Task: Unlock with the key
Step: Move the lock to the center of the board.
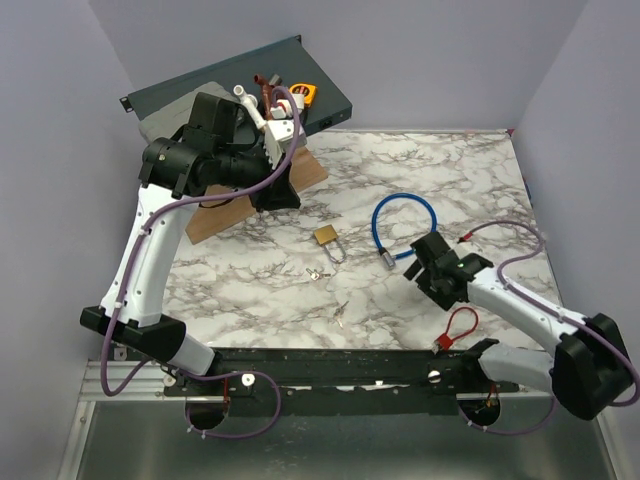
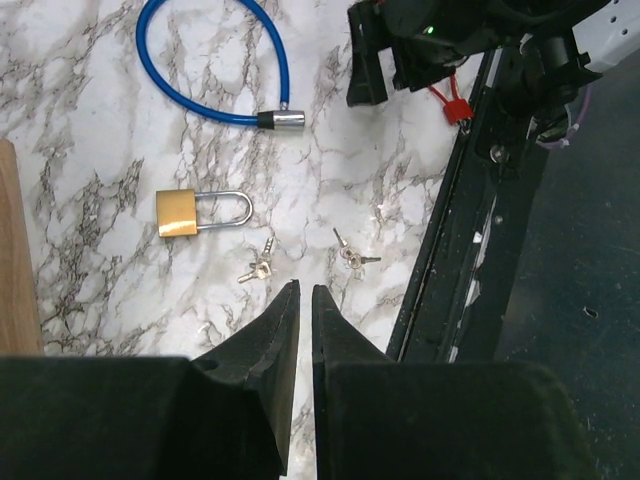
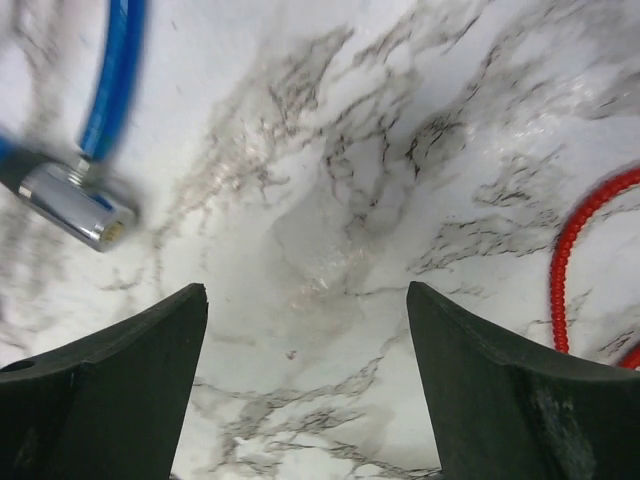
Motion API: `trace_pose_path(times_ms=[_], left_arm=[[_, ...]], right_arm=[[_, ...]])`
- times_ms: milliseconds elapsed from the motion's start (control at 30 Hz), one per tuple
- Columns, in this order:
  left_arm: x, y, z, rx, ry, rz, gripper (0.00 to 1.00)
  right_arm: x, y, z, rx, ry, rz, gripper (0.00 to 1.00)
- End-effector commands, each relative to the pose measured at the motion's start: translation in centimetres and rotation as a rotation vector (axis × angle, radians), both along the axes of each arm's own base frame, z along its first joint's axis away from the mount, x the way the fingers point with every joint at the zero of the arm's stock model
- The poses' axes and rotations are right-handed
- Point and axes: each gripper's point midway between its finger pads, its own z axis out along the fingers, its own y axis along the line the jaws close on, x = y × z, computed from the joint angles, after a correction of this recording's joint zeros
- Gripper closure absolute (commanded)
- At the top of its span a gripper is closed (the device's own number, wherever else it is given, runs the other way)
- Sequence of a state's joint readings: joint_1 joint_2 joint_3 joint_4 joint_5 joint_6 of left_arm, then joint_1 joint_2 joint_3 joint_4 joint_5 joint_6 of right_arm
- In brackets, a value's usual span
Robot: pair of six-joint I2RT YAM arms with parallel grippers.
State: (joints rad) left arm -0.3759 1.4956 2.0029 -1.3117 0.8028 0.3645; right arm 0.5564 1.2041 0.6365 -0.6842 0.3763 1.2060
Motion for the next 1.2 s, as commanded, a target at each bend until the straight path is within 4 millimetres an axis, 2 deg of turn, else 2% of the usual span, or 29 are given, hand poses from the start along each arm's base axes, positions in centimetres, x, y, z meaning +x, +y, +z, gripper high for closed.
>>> trace_pose_path(times_ms=[0,100,167,267,333,400,533,767,833,900,1000,1100,1167], left_arm=[[0.1,-0.2,0.5,-0.024,0.021,0.005,0.91],[0.2,-0.4,0.2,-0.028,0.029,-0.007,0.90],[0.2,-0.4,0.1,-0.024,0.026,-0.016,0.90],[0.4,-0.3,-0.1,-0.022,0.023,-0.025,0.90],[0.6,-0.2,-0.3,-0.016,0.023,-0.028,0.89],[0.8,-0.1,-0.5,-0.012,0.024,-0.032,0.89],[1.4,0.1,-0.7,-0.018,0.026,-0.033,0.89],[2.8,0.9,-0.9,-0.038,0.034,-0.018,0.89],[3.0,1.2,-0.9,-0.044,0.036,-0.012,0.89],[3.3,1.4,-1.1,-0.049,0.044,-0.004,0.89],[3.7,1.6,-1.2,-0.057,0.050,0.001,0.89],[3.8,1.7,-0.9,-0.073,0.043,0.000,0.89],[3.8,1.8,-0.7,-0.076,0.037,0.004,0.88]], right_arm=[[1.3,-3.4,3.5,0.001,-0.120,-0.222,0.18],[0.0,-6.5,2.9,-0.003,-0.097,-0.392,0.32],[-0.7,-7.8,2.1,0.020,-0.086,-0.488,0.49],[-1.9,-8.7,0.1,0.068,-0.049,-0.581,0.65],[-2.6,-9.4,-0.8,0.063,-0.013,-0.620,0.79],[-3.4,-10.1,-1.2,0.035,0.022,-0.655,0.98],[-3.7,-10.8,-1.5,-0.004,0.062,-0.688,0.99],[-4.1,-12.0,-0.6,-0.069,0.115,-0.678,0.99],[-3.7,-12.3,0.2,-0.084,0.111,-0.668,0.99],[-2.3,-12.6,1.9,-0.091,0.070,-0.634,0.99],[-2.5,-12.5,3.0,-0.093,0.084,-0.618,0.99],[-4.8,-11.7,1.5,-0.077,0.188,-0.609,0.99],[-5.0,-11.2,0.9,-0.054,0.207,-0.576,0.99]])
